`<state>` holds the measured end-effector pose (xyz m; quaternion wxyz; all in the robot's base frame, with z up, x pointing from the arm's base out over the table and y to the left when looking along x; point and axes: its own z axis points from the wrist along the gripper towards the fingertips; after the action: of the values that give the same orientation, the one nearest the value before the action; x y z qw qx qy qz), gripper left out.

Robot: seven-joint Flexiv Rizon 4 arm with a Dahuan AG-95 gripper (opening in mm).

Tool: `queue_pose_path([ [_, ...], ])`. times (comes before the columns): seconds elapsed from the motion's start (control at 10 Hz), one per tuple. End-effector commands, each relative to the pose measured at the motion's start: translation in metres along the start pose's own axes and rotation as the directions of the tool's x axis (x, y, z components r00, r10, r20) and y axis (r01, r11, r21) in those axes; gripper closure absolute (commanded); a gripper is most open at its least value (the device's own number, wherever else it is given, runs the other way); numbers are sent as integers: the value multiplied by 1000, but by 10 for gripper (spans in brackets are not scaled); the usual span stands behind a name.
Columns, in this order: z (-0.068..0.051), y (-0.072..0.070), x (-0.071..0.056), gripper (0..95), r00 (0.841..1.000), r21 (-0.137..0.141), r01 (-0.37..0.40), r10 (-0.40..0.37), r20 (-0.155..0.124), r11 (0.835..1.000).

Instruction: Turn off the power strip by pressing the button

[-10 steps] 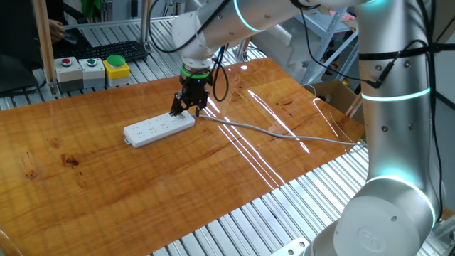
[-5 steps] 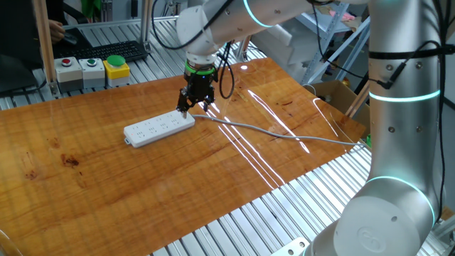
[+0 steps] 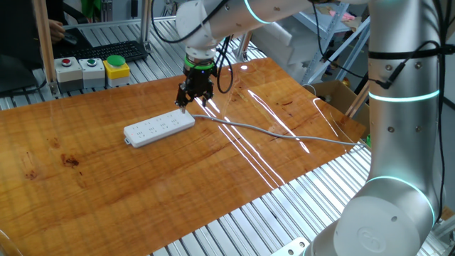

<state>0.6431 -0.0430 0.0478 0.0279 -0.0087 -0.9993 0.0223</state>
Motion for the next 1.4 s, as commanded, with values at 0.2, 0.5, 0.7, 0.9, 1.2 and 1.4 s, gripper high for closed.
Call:
queue_pose_path([
  [0.2,0,-1,-1,190,1000,1,-3,3,1,1000],
  [0.5,0,-1,-1,190,1000,-7,-14,14,0,1000],
  [0.7,0,-1,-1,190,1000,-7,-18,18,-3,1000],
  [0.9,0,-1,-1,190,1000,-6,-12,12,-5,1000],
  [1.2,3,-3,14,190,1000,-1,-10,10,-6,1000],
  [1.4,7,-4,15,190,1000,-5,-11,11,-5,1000],
])
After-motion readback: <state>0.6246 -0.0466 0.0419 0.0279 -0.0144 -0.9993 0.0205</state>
